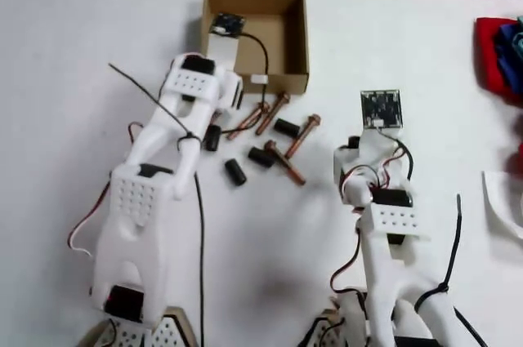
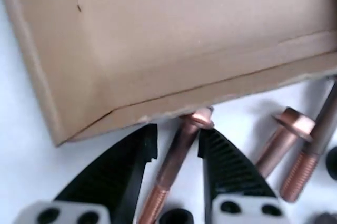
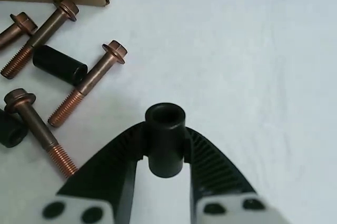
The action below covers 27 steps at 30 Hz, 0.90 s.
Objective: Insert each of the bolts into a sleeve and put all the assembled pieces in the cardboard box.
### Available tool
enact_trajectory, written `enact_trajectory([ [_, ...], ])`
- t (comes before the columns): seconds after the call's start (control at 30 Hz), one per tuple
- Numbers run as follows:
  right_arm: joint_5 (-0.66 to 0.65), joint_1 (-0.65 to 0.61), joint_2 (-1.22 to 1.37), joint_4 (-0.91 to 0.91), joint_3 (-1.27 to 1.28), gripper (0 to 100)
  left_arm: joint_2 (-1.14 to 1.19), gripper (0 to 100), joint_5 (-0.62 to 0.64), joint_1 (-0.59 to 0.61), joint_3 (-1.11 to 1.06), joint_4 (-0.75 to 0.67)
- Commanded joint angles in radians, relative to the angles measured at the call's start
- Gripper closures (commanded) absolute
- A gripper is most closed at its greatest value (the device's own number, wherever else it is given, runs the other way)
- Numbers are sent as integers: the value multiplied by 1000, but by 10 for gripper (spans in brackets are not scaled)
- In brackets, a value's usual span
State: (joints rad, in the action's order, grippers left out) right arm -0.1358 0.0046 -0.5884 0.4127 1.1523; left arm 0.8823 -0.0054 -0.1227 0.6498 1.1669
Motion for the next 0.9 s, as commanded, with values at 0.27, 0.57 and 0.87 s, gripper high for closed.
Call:
enact_trajectory([
  [0.27,9,7,-15,-1,-55,978,41,974,-91,-25,344,373],
  [0.57,11,7,-211,156,-51,978,23,974,-84,-11,590,620],
  [0.87,11,-47,-570,56,190,978,-250,974,100,-21,418,621],
])
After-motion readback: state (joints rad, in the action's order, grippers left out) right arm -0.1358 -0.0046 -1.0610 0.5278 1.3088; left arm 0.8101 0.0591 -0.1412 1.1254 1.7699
